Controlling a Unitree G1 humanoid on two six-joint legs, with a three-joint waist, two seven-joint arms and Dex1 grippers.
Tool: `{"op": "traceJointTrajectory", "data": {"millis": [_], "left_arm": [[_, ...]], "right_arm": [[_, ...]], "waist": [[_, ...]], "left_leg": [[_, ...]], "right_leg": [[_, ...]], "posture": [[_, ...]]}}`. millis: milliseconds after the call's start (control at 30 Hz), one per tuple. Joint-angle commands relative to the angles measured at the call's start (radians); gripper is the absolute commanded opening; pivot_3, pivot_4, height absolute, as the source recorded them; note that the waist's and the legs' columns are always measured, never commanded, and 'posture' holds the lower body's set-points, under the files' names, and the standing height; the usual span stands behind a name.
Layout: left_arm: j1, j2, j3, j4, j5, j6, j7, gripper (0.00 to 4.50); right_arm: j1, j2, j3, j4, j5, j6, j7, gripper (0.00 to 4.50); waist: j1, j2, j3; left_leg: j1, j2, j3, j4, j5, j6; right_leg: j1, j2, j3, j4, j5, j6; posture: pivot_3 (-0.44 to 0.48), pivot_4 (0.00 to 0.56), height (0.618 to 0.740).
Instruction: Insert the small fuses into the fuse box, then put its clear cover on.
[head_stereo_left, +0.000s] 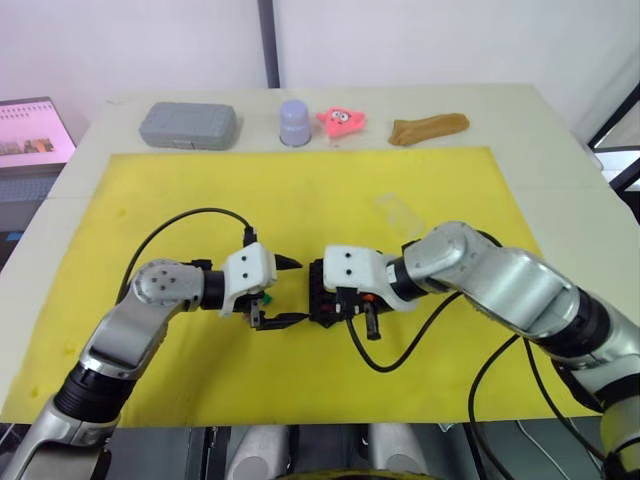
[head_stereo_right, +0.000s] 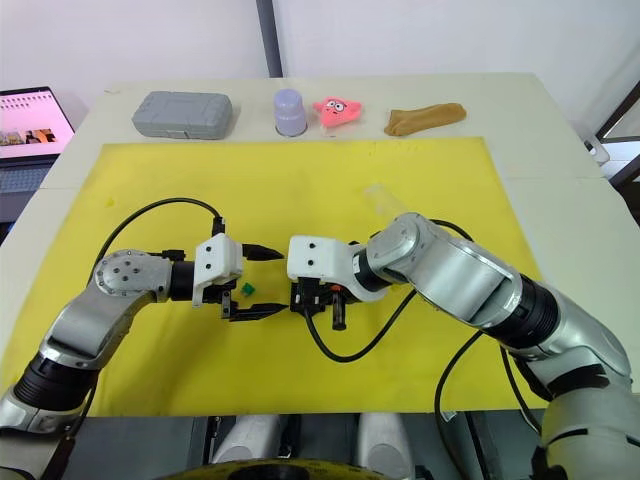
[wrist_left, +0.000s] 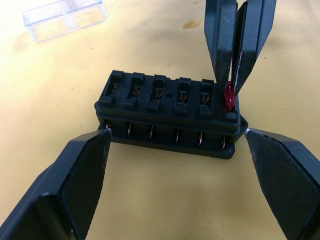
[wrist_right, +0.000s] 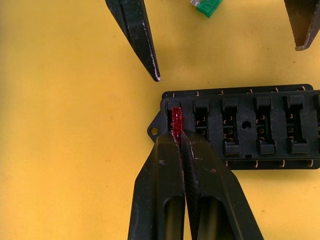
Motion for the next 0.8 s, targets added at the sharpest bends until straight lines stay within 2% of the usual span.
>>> {"op": "traceJointTrajectory", "data": {"millis": [33,533,667,800], "left_arm": [[-0.010,-0.005,-0.003,-0.019,-0.005,-0.010,0.004,4.48],[-0.007,-0.008,0.004,-0.017,-0.011,-0.001,0.005,4.48],[-0.002,-0.003,0.007,-0.016,-0.012,0.000,0.002,4.50],[0.005,0.005,0.013,-0.017,-0.014,0.001,-0.002,4.50]], "right_arm": [[0.012,-0.014,0.028,-0.018,-0.040,-0.037,-0.014,0.00],[0.026,-0.026,-0.001,-0.020,-0.074,-0.118,0.012,0.00],[0.027,-0.025,-0.015,-0.026,-0.064,-0.111,0.018,1.46],[0.023,-0.015,-0.054,-0.027,-0.039,-0.094,0.025,1.46]], "waist": [[0.000,0.000,0.000],[0.000,0.000,0.000],[0.000,0.000,0.000],[0.001,0.000,0.000]], "left_leg": [[0.000,0.000,0.000,0.000,0.000,0.000],[0.000,0.000,0.000,0.000,0.000,0.000],[0.000,0.000,0.000,0.000,0.000,0.000],[0.000,0.000,0.000,0.000,0.000,0.000]], "right_leg": [[0.000,0.000,0.000,0.000,0.000,0.000],[0.000,0.000,0.000,0.000,0.000,0.000],[0.000,0.000,0.000,0.000,0.000,0.000],[0.000,0.000,0.000,0.000,0.000,0.000]], "posture": [[0.000,0.150,0.740],[0.000,0.150,0.740],[0.000,0.150,0.740],[0.000,0.150,0.740]]}}
